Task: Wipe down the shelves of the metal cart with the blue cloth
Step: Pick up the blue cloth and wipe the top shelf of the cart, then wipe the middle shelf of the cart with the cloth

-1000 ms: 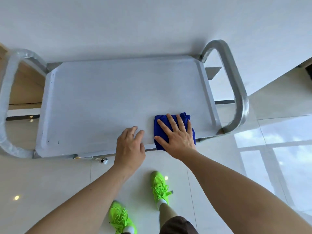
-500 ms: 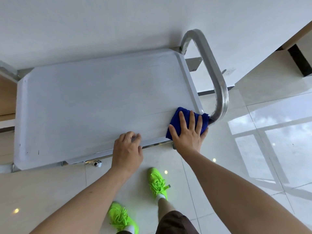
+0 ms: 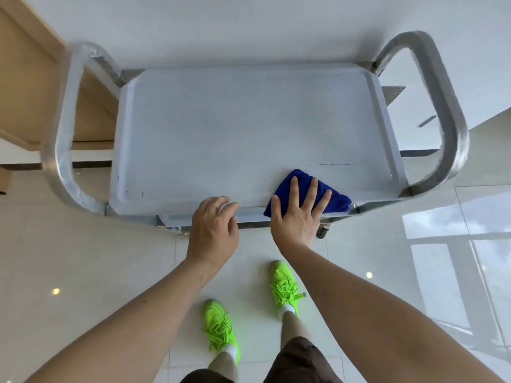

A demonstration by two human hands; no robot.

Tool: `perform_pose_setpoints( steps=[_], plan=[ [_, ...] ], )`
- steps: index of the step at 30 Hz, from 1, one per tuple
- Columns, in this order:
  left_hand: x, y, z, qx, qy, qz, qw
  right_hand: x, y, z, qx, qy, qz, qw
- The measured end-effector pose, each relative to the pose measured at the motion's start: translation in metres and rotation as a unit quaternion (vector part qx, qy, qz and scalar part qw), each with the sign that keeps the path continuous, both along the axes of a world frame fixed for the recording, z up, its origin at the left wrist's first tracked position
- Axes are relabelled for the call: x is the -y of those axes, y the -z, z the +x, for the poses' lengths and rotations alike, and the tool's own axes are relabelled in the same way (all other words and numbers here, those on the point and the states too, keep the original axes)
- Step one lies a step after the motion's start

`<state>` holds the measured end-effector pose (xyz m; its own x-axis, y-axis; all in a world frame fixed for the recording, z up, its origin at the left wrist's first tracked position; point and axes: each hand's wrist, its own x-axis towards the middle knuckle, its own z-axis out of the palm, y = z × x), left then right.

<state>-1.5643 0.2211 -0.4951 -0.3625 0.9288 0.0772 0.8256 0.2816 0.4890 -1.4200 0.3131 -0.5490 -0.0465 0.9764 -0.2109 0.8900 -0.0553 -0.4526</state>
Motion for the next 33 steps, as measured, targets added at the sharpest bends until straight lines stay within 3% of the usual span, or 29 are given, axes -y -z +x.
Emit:
perform_pose_setpoints(
  steps=[11, 20, 26, 30, 33],
  plan=[
    [0.155, 0.014, -0.108, -0.018, -0.126, -0.043, 0.991, 0.107, 0.006, -0.165, 0.001, -0.127, 0.010, 0.992],
    [0.235, 0.031, -0.154, -0.011, -0.199, -0.073, 0.977, 0.158, -0.001, -0.260, 0.044, -0.212, 0.027, 0.976],
    [0.247, 0.052, -0.150, 0.006, -0.208, -0.089, 0.974, 0.181, -0.008, -0.263, -0.041, -0.299, 0.093, 0.949],
    [0.241, 0.067, -0.132, 0.018, -0.205, -0.101, 0.973, 0.191, 0.006, -0.228, -0.043, -0.368, 0.091, 0.924],
    [0.233, 0.082, -0.118, 0.026, -0.202, -0.105, 0.973, 0.190, 0.027, -0.192, -0.018, -0.358, 0.054, 0.932]
  ],
)
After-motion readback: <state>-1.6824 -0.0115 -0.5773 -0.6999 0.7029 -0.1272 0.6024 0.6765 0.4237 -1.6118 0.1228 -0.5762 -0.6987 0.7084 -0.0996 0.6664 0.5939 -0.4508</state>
